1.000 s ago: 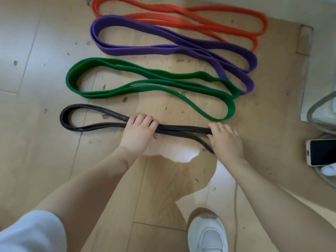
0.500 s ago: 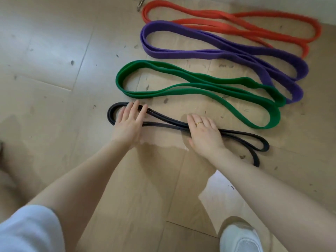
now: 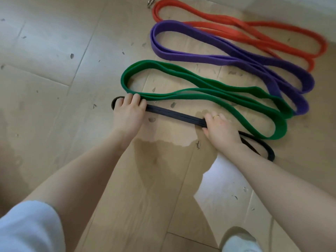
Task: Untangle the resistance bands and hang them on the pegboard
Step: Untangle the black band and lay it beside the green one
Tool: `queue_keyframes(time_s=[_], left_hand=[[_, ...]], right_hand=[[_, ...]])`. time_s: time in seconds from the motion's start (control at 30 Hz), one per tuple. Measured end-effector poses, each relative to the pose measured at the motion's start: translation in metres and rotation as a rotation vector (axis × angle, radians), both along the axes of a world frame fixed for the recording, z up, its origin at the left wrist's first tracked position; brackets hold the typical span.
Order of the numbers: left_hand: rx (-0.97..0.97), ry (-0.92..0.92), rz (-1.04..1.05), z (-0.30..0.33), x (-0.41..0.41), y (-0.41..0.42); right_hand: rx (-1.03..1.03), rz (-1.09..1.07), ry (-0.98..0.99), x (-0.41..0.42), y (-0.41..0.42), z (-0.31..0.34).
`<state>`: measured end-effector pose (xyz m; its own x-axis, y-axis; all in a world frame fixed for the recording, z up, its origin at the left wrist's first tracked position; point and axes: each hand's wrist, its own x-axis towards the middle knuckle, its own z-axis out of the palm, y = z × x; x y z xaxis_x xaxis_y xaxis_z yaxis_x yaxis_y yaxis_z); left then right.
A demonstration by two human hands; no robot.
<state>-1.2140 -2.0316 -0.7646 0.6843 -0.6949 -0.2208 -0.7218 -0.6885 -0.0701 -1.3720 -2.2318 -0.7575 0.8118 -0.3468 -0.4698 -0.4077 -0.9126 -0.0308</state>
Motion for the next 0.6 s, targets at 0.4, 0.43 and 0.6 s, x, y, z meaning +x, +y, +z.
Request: queue_keyframes(time_s=[0.4, 0.43, 0.6], left_hand=[[-0.218, 0.180, -0.293, -0.007, -0.117, -0.095], [-0.197, 0.187, -0.302, -0.010, -0.121, -0.106], [-0.083, 0.212, -0.322, -0.002, -0.123, -0.131]], right_hand=[[-0.028, -0.335, -0.001, -0.157, -0.050, 0.013], [-0.045, -0.295, 0.000, -0.164, -0.053, 0.008], [-0.158, -0.190, -0.133, -0.163, -0.073, 0.000]])
